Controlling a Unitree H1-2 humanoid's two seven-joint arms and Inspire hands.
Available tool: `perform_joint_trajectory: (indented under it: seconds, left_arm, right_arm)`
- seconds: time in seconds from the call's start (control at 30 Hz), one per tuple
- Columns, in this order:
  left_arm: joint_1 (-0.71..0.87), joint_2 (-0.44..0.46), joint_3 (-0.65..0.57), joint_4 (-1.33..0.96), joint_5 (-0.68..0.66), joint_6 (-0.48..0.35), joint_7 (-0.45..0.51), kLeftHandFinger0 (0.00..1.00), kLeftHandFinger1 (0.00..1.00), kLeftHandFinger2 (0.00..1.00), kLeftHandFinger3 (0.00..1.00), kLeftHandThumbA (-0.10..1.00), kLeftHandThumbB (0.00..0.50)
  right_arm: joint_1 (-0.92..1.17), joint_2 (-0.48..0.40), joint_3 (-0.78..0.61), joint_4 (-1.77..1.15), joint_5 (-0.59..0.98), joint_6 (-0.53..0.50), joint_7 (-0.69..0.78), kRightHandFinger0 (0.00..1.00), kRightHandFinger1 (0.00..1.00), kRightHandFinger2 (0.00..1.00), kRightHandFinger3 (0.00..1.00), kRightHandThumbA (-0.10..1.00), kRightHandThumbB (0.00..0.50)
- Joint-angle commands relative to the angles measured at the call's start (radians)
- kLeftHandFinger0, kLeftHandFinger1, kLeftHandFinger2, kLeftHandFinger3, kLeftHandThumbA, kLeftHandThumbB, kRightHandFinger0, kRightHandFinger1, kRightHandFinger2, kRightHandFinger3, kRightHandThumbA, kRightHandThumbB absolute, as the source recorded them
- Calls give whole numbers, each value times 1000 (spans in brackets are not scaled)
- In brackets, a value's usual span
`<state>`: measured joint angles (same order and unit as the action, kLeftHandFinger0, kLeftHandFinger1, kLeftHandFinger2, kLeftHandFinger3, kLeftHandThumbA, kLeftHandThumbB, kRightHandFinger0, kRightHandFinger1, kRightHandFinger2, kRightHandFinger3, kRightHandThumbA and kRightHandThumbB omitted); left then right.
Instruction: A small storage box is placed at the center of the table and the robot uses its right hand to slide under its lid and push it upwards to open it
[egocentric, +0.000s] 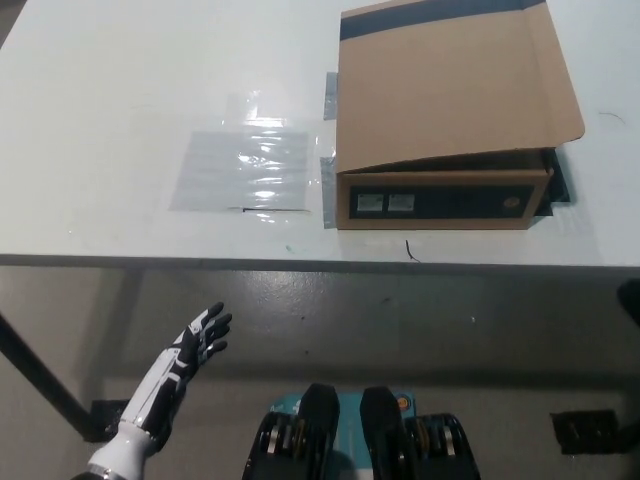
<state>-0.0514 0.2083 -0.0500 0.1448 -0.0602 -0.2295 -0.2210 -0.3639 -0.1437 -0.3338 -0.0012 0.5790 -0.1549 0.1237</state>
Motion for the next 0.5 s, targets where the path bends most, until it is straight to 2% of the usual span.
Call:
perform_joint_trajectory:
  seconds: [0.0,0.23,0.4,0.47]
  left_arm:
    - [12,-3,-5,-26,-8,-33,-12,1000,1000,1000,1000,1000,319]
    - [4,-3,-5,-20,-6,-40,-14,1000,1000,1000,1000,1000,334]
    - [7,-2,-3,-23,-5,-37,-16,1000,1000,1000,1000,1000,338]
    - [7,-3,-2,-18,-6,-41,-15,1000,1000,1000,1000,1000,338]
  right_arm:
    - [-92,-2,-30,52,134,51,6,1000,1000,1000,1000,1000,289]
    - [-228,-1,-49,252,169,49,49,1000,1000,1000,1000,1000,292]
    - [-285,22,-67,340,187,62,28,1000,1000,1000,1000,1000,298]
    - [-304,33,-79,367,225,87,42,1000,1000,1000,1000,1000,313]
